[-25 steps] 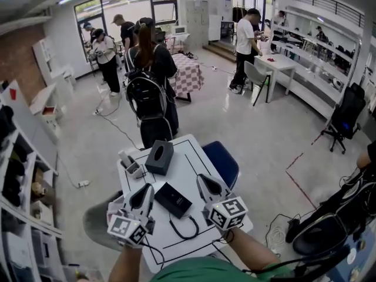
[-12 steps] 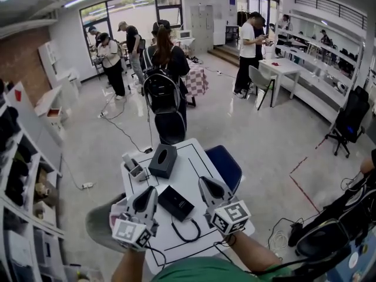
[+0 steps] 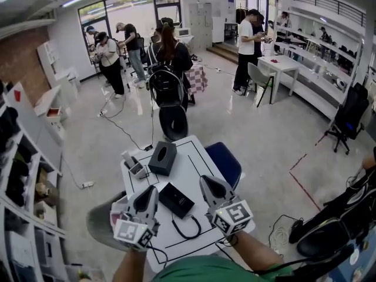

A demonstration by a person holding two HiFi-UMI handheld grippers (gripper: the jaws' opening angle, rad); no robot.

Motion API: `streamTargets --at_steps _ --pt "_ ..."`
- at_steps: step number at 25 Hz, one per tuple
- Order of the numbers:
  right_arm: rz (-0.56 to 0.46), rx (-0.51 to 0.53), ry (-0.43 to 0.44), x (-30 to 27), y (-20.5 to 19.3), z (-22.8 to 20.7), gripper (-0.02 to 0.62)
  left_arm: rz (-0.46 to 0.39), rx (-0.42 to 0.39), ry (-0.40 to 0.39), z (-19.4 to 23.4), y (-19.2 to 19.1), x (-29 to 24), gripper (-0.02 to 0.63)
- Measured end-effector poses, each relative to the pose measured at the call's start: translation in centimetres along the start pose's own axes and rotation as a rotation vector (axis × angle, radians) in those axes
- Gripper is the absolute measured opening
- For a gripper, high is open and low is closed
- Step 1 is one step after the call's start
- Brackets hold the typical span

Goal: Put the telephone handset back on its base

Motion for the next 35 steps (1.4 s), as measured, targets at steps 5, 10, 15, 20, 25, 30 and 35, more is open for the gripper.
streamTargets --at_steps 5,10,15,20,25,30,35 --pt "0.005 0.01 -0.004 0.5 0.0 0.4 0.022 0.011 0.01 -0.004 -0.1 -0.4 0.1 0.037" --pt "0.007 0.02 -0.01 0.6 0.2 0.4 0.023 0.012 0.009 -0.01 -0.1 -0.3 0.1 0.037" --pt "0.007 0.023 -0.016 0.9 0.4 0.8 0.022 0.016 0.013 -0.011 -0.1 -0.3 0.4 0.037" --pt "0.002 0.032 -0.02 1.0 0.4 0.9 0.021 0.009 0.008 -0.008 0.4 -0.3 0.6 0.037" --pt "0.004 0.037 -0.019 0.9 0.5 1.2 0.023 0.006 0.016 -0.001 0.7 -0.3 1.0 0.037" --pt "0.01 0.04 -0.019 1.0 0.4 1.5 0.021 0.011 0.022 0.001 0.9 -0.5 1.2 0.037" --pt "0.013 0.043 -0.018 1.0 0.3 1.6 0.021 0.014 0.027 -0.003 1.0 -0.7 1.1 0.037"
Point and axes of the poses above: the fingertips, and each gripper's own axes: x backward along the fingers, z to its left, y out of its top, the point moved 1 cm from there along x, backward along the fingers, and after that the axes turned 9 degrees about x, right-handed, at the moved point
